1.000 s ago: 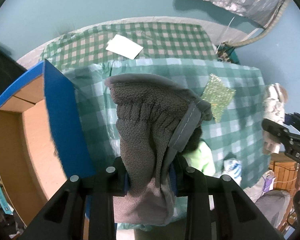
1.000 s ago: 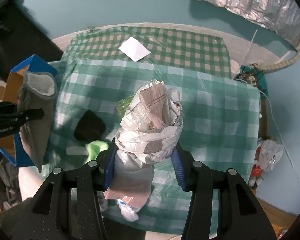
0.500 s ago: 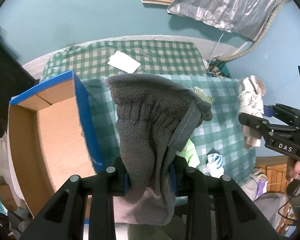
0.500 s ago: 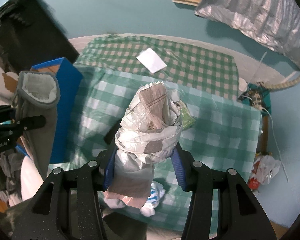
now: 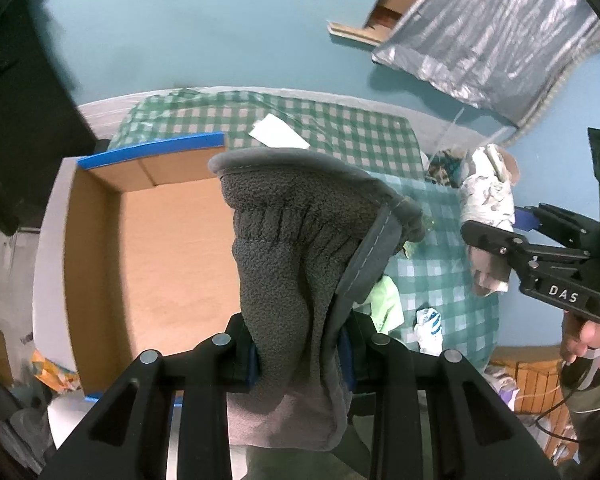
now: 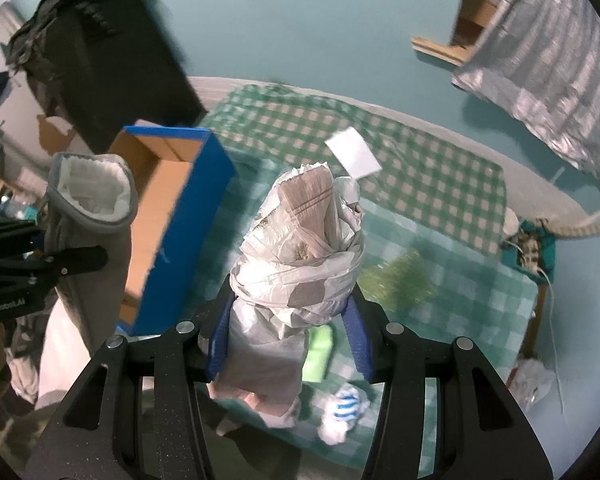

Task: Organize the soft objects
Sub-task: 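Carry the grey sock and white bundle with both tools over the box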

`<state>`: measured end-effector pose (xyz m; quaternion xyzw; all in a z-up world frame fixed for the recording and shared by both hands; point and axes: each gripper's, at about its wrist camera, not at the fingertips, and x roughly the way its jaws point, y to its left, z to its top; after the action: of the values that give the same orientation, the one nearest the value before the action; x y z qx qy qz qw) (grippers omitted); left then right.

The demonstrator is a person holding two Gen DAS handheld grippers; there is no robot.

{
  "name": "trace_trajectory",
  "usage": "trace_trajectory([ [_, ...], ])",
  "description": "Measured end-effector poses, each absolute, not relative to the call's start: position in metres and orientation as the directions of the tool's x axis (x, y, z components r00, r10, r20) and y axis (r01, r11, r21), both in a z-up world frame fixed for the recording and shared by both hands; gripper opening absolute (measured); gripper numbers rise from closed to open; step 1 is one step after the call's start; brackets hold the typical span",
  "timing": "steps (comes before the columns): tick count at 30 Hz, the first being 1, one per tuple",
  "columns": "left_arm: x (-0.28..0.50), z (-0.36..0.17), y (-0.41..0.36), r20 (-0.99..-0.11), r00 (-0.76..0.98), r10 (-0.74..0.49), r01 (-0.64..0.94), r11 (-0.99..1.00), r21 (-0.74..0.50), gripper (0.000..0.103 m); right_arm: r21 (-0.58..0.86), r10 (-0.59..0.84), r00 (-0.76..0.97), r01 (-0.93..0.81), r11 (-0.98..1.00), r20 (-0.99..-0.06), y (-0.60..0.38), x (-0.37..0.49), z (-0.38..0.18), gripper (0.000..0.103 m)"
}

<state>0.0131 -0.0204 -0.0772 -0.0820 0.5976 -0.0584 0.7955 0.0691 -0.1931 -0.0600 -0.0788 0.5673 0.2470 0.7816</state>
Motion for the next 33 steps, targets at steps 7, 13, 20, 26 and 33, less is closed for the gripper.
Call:
trace_trajectory([
  [7, -0.005, -0.059, 0.019, -0.93, 0.325, -0.172, -0.087, 0.974, -0.211, 0.031, 0.168, 0.334, 0.22, -0.546, 0.821, -0.916, -0.148, 0.068, -0.051, 0.049],
  [13, -0.011, -0.059, 0.055, -0.93, 0.341, -0.135, -0.161, 0.967, -0.199, 0.031, 0.169, 0.348, 0.201, -0.594, 0.786, -0.916, -0.11, 0.07, -0.052, 0.049],
  [20, -0.01, -0.071, 0.088, -0.935, 0.343, -0.093, -0.221, 0.959, -0.177, 0.031, 0.177, 0.352, 0.159, -0.636, 0.751, -0.922, -0.066, 0.074, -0.064, 0.049],
  [26, -0.002, -0.09, 0.114, -0.938, 0.335, -0.082, -0.252, 0.952, -0.174, 0.031, 0.187, 0.353, 0.125, -0.663, 0.725, -0.927, -0.029, 0.075, -0.079, 0.049],
  [33, 0.004, -0.111, 0.13, -0.947, 0.308, -0.091, -0.26, 0.949, -0.176, 0.031, 0.209, 0.349, 0.083, -0.664, 0.718, -0.933, 0.003, 0.076, -0.098, 0.049],
])
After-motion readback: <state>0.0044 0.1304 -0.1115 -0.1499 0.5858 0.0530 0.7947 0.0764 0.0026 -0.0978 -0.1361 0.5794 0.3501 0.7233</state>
